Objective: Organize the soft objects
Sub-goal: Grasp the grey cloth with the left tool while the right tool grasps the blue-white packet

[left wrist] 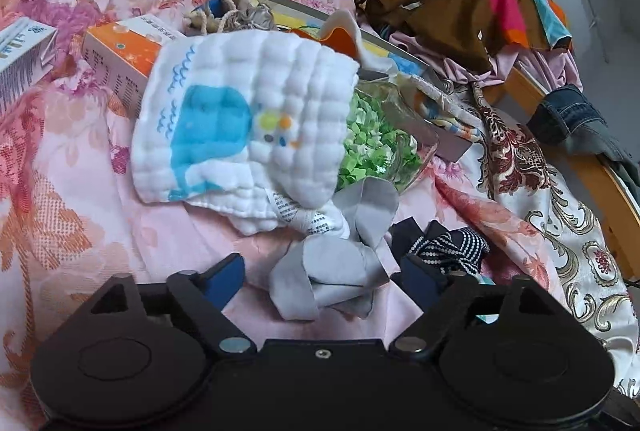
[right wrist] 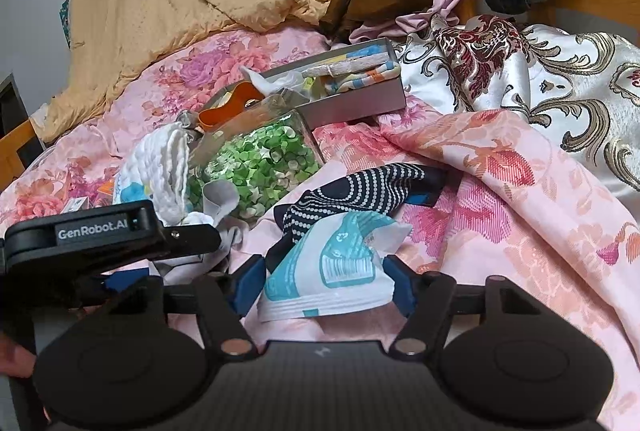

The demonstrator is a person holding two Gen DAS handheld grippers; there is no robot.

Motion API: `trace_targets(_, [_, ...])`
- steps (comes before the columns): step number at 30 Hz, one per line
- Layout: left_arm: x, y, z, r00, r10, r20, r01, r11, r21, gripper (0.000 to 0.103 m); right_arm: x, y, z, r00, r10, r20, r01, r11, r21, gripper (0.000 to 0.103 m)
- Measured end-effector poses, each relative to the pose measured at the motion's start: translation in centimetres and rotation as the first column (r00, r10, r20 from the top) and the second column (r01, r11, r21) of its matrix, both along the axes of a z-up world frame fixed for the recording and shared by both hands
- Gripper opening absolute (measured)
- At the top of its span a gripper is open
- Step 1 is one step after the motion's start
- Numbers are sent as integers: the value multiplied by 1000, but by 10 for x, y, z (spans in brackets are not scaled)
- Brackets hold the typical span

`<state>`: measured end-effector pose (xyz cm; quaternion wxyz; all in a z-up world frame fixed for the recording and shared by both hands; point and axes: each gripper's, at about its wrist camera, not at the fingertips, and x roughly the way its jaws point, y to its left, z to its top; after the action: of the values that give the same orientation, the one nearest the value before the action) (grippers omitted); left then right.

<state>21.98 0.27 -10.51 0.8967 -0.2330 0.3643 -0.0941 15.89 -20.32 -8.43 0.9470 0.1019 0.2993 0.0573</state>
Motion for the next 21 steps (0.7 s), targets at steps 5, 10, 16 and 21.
trace_targets(5, [2,-1,-3,1000,-1,-14,1,1000,-13,55,0,0,0,1000,0,-2,0,1000,-4,66])
trace_targets(10, [1,0,-4,1000,0,-16,-1,1000,-5,47,0,3,0,1000,5,-2,-5,1000,-17,64])
trace_targets(16, [0,-2,-2,1000,-11,-21,11,1000,-2,30,-2,5,1,1000,14,7,-14,999,-29,64])
trace_targets(21, [-5,-6,2,999,-27,-31,26,999,-31,23,-7,8,3,999,26,35,-24,999,-47,63])
